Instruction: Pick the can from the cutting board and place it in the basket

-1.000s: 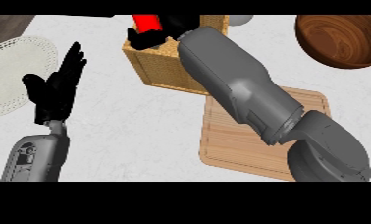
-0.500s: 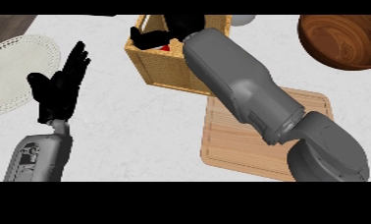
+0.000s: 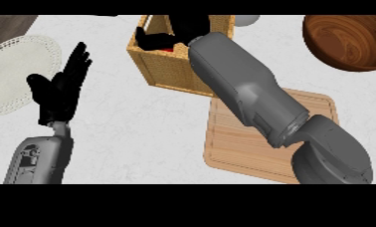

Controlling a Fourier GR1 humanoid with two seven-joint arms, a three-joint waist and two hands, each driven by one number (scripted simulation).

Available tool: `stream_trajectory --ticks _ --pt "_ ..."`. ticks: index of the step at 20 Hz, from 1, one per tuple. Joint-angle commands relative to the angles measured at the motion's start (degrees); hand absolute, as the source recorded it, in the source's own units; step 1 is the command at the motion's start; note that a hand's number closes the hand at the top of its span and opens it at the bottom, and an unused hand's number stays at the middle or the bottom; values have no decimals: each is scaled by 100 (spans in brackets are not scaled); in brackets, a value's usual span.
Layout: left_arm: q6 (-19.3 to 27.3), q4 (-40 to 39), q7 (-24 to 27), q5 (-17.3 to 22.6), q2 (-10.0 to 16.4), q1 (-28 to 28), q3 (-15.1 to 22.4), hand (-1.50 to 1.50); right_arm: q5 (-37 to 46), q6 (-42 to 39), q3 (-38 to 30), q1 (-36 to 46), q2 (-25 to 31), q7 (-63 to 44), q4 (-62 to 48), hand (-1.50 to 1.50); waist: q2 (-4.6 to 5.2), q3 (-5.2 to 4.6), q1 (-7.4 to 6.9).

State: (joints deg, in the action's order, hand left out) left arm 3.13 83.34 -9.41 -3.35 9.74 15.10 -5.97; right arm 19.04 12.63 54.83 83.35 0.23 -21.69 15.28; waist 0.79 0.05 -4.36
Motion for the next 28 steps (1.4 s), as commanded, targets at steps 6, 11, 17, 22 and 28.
stream_trajectory --ticks 6,11,17,22,28 --pt "-105 80 -206 74 186 169 -113 0 -57 -171 -93 -351 -22 -157 -185 150 71 -14 -60" --pt "-63 49 -92 62 57 -16 -67 0 -78 -503 -183 -320 -22 -380 -342 150 38 -12 17" --pt "138 29 -67 -117 -134 46 87 0 -246 447 -494 -447 -23 -447 3 -150 29 -8 48" --pt "131 -124 206 -69 -39 8 -98 0 -692 1175 -1225 -269 -22 -79 30 -150 27 -8 156" --pt "-129 241 -178 182 228 -145 -268 0 -1324 1967 -2156 -87 -2 -148 266 -150 -36 -1 199"
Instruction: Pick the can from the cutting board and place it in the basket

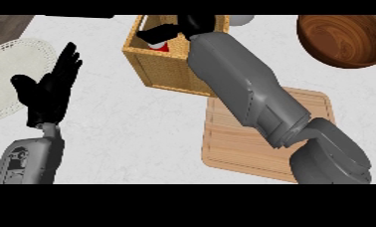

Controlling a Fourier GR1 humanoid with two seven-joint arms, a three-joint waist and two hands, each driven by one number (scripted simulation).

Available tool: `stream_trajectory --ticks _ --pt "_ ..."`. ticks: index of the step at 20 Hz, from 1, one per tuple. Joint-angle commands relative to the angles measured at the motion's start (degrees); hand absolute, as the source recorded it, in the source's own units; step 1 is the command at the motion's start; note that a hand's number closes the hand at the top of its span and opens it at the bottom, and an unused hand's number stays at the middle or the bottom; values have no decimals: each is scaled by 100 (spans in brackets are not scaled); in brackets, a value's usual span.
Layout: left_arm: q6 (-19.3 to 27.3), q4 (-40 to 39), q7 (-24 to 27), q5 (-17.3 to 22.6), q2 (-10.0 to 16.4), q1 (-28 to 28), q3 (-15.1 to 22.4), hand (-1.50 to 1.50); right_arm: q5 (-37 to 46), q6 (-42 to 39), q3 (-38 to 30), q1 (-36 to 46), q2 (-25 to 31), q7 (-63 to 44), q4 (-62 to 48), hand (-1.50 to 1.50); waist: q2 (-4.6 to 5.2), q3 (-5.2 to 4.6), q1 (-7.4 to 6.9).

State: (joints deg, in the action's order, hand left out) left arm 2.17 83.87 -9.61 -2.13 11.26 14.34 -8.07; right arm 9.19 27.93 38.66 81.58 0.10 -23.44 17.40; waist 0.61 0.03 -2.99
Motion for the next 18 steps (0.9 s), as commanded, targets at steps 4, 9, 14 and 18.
stream_trajectory --ticks 4,9,14,18 --pt "43 40 77 -27 -12 -289 -51 0 -533 560 -915 -320 349 309 280 -150 -46 -2 227" --pt "110 -121 -28 22 92 -51 -242 0 -928 417 -1435 -923 857 596 973 -150 -80 0 379" --pt "143 199 -101 -119 22 -341 -72 0 -997 -261 -1523 -1881 1587 884 2036 -150 -111 0 421" --pt "9 216 97 6 43 -535 -151 0 -1122 -579 -1763 -2578 1950 1141 2764 -150 -96 -2 372"
